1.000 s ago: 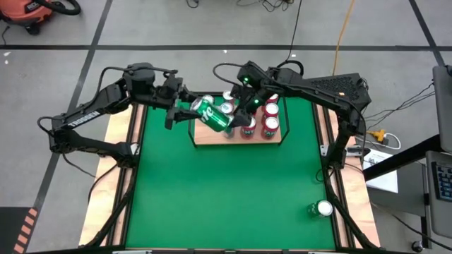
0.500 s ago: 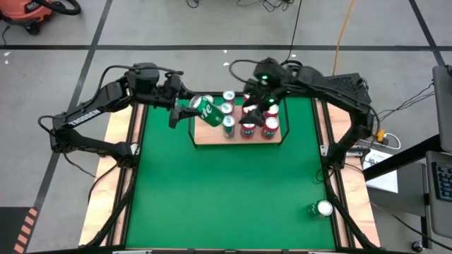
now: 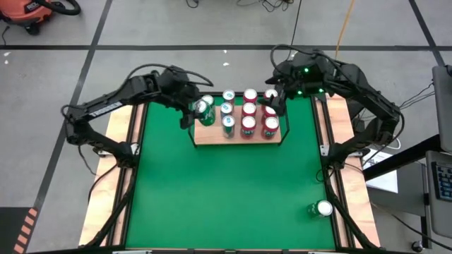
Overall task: Place canned beverage on shelf
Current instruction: Put the green soda can on the shelf aligned with the other green soda can on the shelf
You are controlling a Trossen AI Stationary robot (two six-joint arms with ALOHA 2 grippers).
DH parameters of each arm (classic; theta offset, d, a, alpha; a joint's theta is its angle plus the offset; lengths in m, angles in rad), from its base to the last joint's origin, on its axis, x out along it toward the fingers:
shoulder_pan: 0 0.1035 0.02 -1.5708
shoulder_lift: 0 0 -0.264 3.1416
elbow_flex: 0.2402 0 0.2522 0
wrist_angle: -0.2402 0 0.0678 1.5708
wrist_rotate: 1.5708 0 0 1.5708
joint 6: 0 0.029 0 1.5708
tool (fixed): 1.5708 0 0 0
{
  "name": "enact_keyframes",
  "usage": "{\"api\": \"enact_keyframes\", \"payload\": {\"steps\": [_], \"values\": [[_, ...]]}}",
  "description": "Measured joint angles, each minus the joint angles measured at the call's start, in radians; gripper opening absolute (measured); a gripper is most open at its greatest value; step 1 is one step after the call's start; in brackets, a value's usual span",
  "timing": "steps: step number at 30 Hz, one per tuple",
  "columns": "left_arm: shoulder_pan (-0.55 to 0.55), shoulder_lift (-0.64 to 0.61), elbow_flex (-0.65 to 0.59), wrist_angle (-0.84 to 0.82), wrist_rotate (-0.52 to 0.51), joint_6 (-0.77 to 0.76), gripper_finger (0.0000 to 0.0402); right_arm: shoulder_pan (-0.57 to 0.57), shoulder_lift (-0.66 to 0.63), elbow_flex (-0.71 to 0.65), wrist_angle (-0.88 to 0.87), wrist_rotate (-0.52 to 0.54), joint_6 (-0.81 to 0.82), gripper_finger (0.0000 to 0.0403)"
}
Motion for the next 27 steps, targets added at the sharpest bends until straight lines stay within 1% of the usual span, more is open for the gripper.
{"api": "enact_keyframes", "payload": {"steps": [5,13,16,22,25,27], "values": [[0.0,0.069,0.0,-0.001,-0.077,0.029,0.0272,0.0,-0.001,0.0,0.0,0.016,0.011,0.0389],[-0.013,0.142,0.0,-0.002,-0.083,0.042,0.0272,0.0,0.017,0.0,0.003,0.013,0.027,0.0389],[-0.02,0.158,-0.003,0.006,-0.096,0.016,0.0272,0.0,0.019,0.0,0.001,0.012,0.045,0.0389],[-0.024,0.161,-0.1,0.072,-0.139,-0.01,0.0272,0.014,0.018,0.0,0.004,0.012,0.057,0.0389],[-0.028,0.161,-0.138,0.079,-0.18,-0.006,0.0272,0.02,0.018,0.0,0.005,0.012,0.055,0.0389],[-0.027,0.161,-0.162,0.091,-0.187,-0.002,0.0272,0.02,0.018,0.0,0.008,0.012,0.049,0.0389]]}}
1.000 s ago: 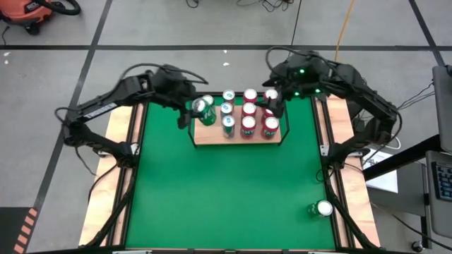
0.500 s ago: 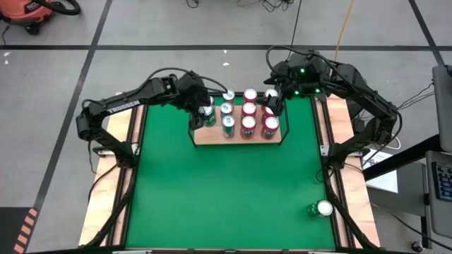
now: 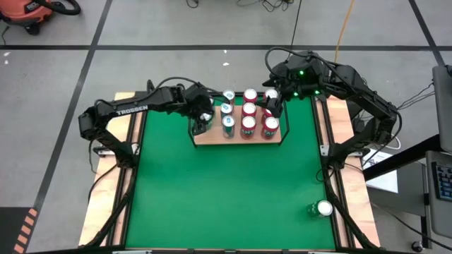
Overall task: Place canned beverage on shelf
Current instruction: Put the green soda can on the shelf aligned with the other green soda can on the shelf
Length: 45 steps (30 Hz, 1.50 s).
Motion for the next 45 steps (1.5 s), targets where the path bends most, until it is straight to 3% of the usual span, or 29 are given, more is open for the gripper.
{"api": "enact_keyframes", "payload": {"steps": [9,24,45], "values": [[-0.002,-0.001,-0.049,0.13,0.004,-0.001,0.0281,0.0,0.0,0.0,0.001,-0.001,-0.003,0.0389],[-0.002,-0.003,-0.137,0.184,-0.001,-0.003,0.0285,0.0,0.0,0.0,0.001,-0.003,-0.004,0.0389],[-0.002,-0.002,-0.139,0.199,-0.053,0.046,0.0286,0.0,0.0,0.0,0.031,-0.003,0.023,0.0389]]}}
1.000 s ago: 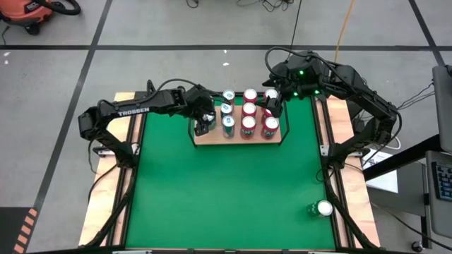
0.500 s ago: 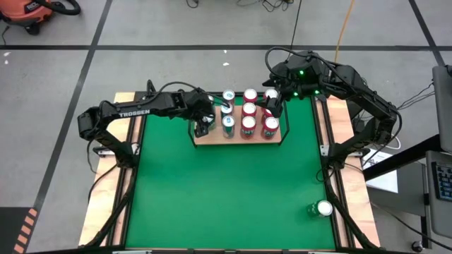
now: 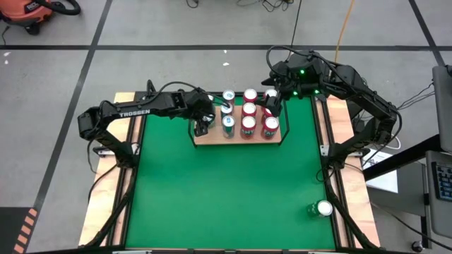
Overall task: Place canned beverage on shelf
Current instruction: Put the green soda can on the shelf aligned with the other green soda can on the shelf
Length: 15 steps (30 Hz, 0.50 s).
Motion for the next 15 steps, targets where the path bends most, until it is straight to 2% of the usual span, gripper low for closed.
{"api": "enact_keyframes", "payload": {"steps": [4,11,15], "values": [[0.0,0.0,0.0,0.0,0.002,0.0,0.0291,0.0,0.0,0.0,0.0,0.0,0.003,0.0389],[-0.002,0.001,0.0,0.003,0.012,-0.001,0.0358,0.0,0.0,0.0,0.0,0.0,0.004,0.0389],[-0.011,0.0,0.027,-0.007,0.008,0.0,0.0374,0.0,0.0,0.0,0.001,0.0,0.004,0.0389]]}}
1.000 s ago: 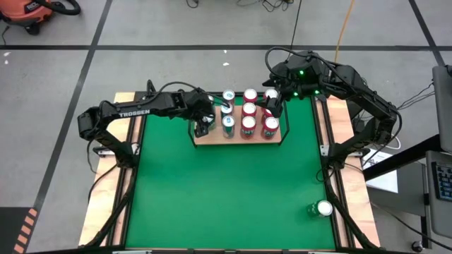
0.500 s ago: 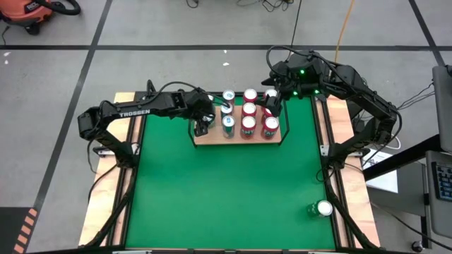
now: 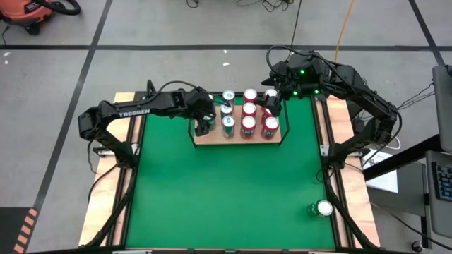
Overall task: Place canned beverage on shelf
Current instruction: Put the green soda can on the shelf aligned with the other green soda can on the shelf
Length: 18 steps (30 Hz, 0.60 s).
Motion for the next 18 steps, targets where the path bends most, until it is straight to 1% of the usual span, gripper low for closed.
{"api": "enact_keyframes", "payload": {"steps": [7,9,12,15,18], "values": [[-0.028,-0.003,0.107,-0.078,-0.028,0.005,0.0376,0.0,0.0,0.0,0.0,0.0,0.0,0.0389],[-0.04,-0.003,0.155,-0.148,-0.035,-0.025,0.0376,0.0,0.0,0.0,0.0,0.0,0.0,0.0389],[-0.062,-0.003,0.234,-0.308,-0.055,-0.14,0.0375,0.0,0.0,0.0,0.0,0.0,0.009,0.0389],[-0.096,-0.026,0.248,-0.365,-0.069,-0.209,0.0359,0.0,0.0,0.0,0.0,0.0,0.019,0.0389],[-0.145,-0.044,0.236,-0.32,0.0,-0.232,0.0324,0.0,0.0,0.0,-0.001,0.0,0.023,0.0389]]}}
